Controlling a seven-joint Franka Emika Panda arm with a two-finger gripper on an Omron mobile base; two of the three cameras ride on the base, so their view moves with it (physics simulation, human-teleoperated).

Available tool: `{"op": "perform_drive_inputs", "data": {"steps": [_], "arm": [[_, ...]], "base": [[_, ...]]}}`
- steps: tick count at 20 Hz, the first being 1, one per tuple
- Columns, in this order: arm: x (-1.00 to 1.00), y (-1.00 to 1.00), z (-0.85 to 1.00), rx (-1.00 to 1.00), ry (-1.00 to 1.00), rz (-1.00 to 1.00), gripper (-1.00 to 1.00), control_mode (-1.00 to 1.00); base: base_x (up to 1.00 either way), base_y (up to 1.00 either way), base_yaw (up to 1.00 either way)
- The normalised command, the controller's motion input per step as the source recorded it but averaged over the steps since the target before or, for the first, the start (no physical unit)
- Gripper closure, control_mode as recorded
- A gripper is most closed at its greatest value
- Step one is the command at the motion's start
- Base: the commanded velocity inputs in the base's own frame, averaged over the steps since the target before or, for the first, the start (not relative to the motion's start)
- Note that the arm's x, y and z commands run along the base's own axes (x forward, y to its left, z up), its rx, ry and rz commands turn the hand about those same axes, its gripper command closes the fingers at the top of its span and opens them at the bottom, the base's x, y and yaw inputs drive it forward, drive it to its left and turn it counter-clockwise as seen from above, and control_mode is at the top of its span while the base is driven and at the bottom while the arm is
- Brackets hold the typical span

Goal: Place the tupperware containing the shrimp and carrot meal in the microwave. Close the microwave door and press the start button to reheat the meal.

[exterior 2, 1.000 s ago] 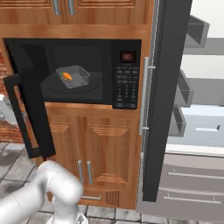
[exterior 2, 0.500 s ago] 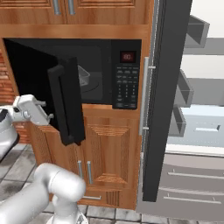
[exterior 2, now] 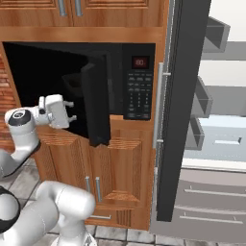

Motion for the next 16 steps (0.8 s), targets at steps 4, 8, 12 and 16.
{"op": "perform_drive_inputs", "data": {"steps": [4, 8, 12, 16], "arm": [[0.67, -0.21, 0.05, 0.09, 0.00, 0.44, -1.00, -1.00], [0.65, -0.04, 0.00, 0.03, 0.00, 0.52, -1.00, -1.00], [0.66, 0.00, 0.00, 0.00, 0.00, 0.56, -1.00, -1.00], [0.64, 0.01, 0.11, 0.00, 0.04, 0.53, -1.00, -1.00]], "base": [[0.00, 0.00, 0.00], [0.00, 0.00, 0.00], [0.00, 0.00, 0.00], [0.00, 0.00, 0.00]]}}
